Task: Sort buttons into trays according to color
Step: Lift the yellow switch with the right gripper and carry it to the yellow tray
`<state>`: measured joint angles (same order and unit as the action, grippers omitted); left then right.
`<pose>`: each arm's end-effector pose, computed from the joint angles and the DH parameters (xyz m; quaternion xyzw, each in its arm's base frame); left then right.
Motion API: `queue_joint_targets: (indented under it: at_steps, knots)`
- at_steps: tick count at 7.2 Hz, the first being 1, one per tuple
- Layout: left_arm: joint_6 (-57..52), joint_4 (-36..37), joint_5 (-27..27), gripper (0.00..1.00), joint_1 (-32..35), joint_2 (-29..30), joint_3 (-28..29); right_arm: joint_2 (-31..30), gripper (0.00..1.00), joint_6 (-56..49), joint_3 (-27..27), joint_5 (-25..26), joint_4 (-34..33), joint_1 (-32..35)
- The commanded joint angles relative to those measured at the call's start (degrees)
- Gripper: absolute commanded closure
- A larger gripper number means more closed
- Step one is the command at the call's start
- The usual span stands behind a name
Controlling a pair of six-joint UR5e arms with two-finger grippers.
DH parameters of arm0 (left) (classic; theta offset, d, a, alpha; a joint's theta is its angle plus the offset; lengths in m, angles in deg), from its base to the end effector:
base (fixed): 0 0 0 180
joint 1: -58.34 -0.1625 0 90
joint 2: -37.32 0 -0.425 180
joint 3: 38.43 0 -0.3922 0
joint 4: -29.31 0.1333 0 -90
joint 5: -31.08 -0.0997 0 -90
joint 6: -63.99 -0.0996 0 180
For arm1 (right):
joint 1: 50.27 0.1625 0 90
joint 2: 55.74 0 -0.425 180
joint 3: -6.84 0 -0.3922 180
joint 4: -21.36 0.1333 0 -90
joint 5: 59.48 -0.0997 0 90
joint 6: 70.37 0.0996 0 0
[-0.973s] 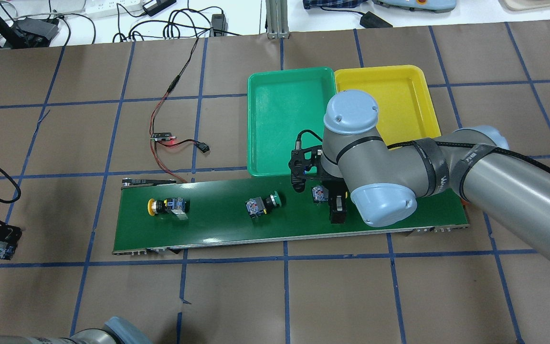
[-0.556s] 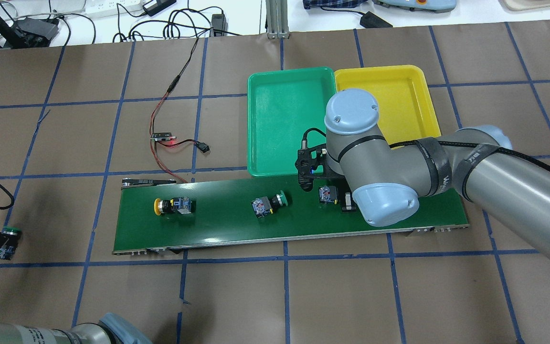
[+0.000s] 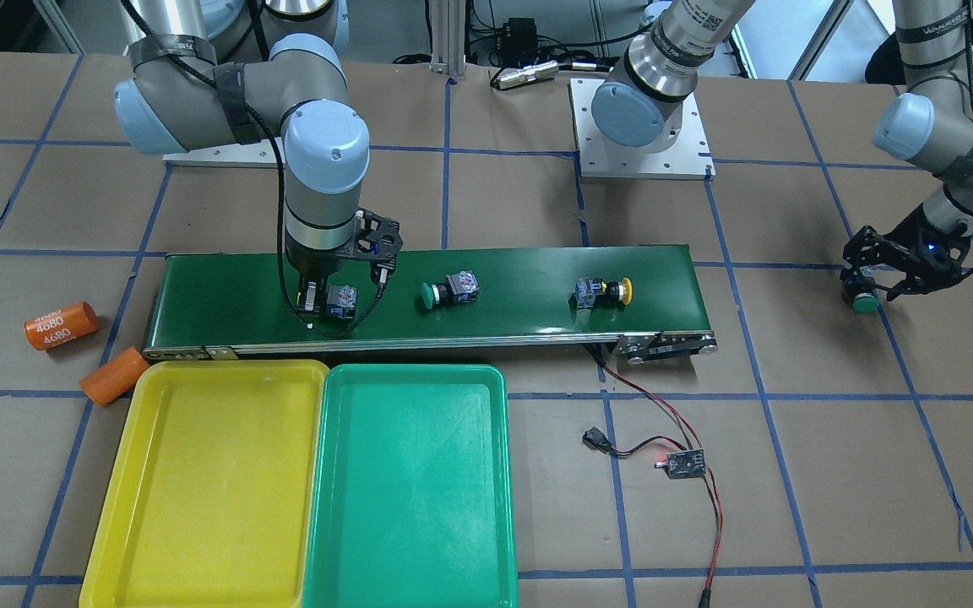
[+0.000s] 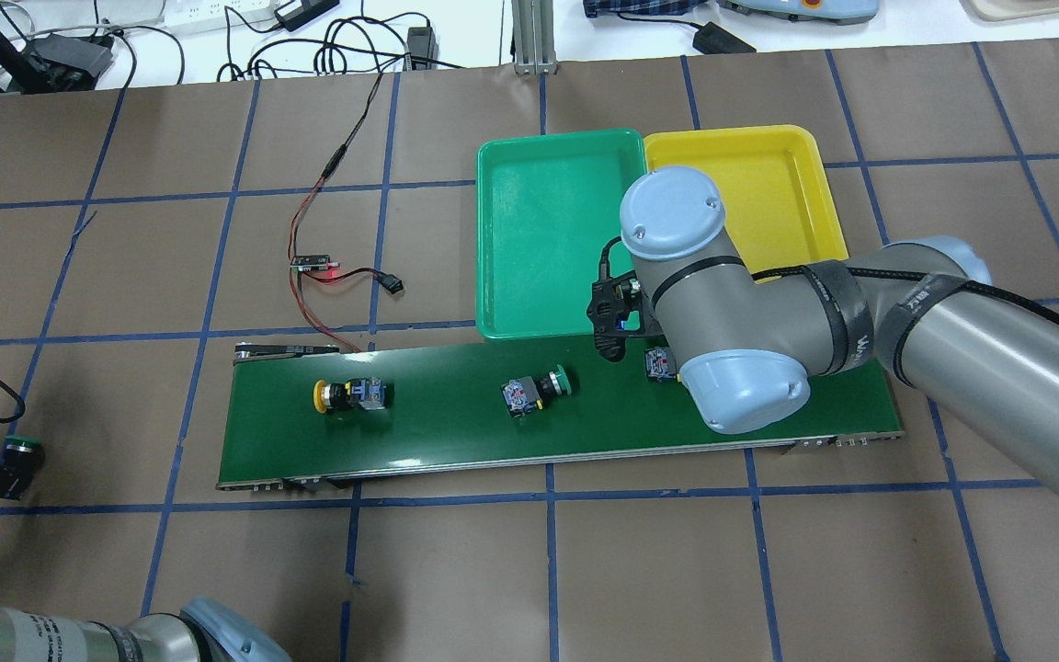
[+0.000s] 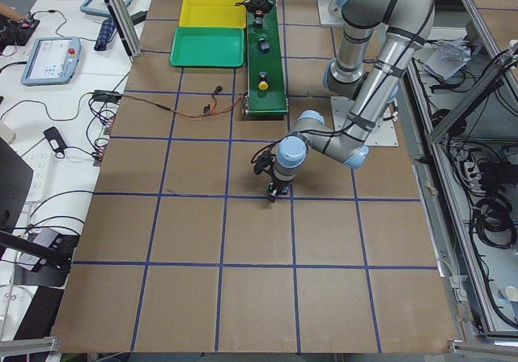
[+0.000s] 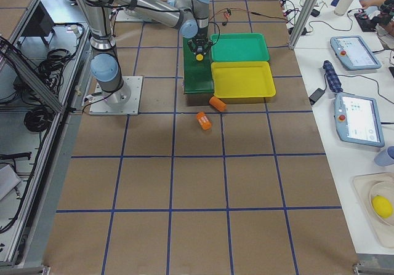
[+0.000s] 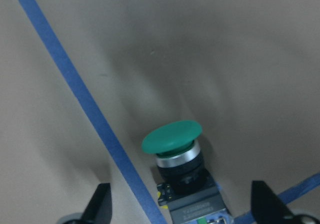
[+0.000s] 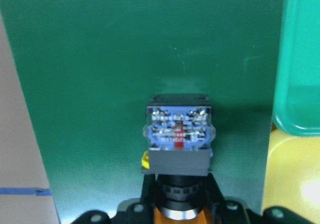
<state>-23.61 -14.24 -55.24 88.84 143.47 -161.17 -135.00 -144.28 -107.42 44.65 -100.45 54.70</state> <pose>0.3353 -0.3597 0.1717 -0.2419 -0.9695 0.0248 0.0295 0.2331 -0.4497 0.2531 0.6970 -0.7059 -0.0845 0.0935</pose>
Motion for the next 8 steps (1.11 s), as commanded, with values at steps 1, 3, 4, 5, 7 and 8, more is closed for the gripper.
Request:
queue_joint_targets:
  at_steps: [1,3,4,5,7,8]
  knots:
    - [-0.55,0.22,0.1,0.69,-0.01,0.54,-0.05,-0.2,1.0,-1.39,3.31,1.25,0.08,-0.46]
    - [-0.12,0.4,-1.29,0.81,2.26,-0.42,1.18,4.95,1.0,-5.16,8.59,0.29,-1.05,-6.75]
    - [-0.64,-0.21,-6.01,0.81,7.32,-1.64,3.62,9.16,1.0,-11.62,13.4,0.37,-6.46,-10.71]
    - [-0.82,-4.74,-6.75,0.81,12.85,-3.57,6.6,12.43,1.0,-15.0,18.67,0.46,-6.86,-12.23]
    - [-0.91,-12.66,-1.62,0.84,19.11,-9.27,7.95,18.24,1.0,-15.64,22.32,-0.24,-7.21,-12.85]
    - [-1.78,-18.96,0.95,0.85,23.94,-12.35,8.04,18.26,0.83,-15.56,22.15,-3.29,-6.95,-12.77]
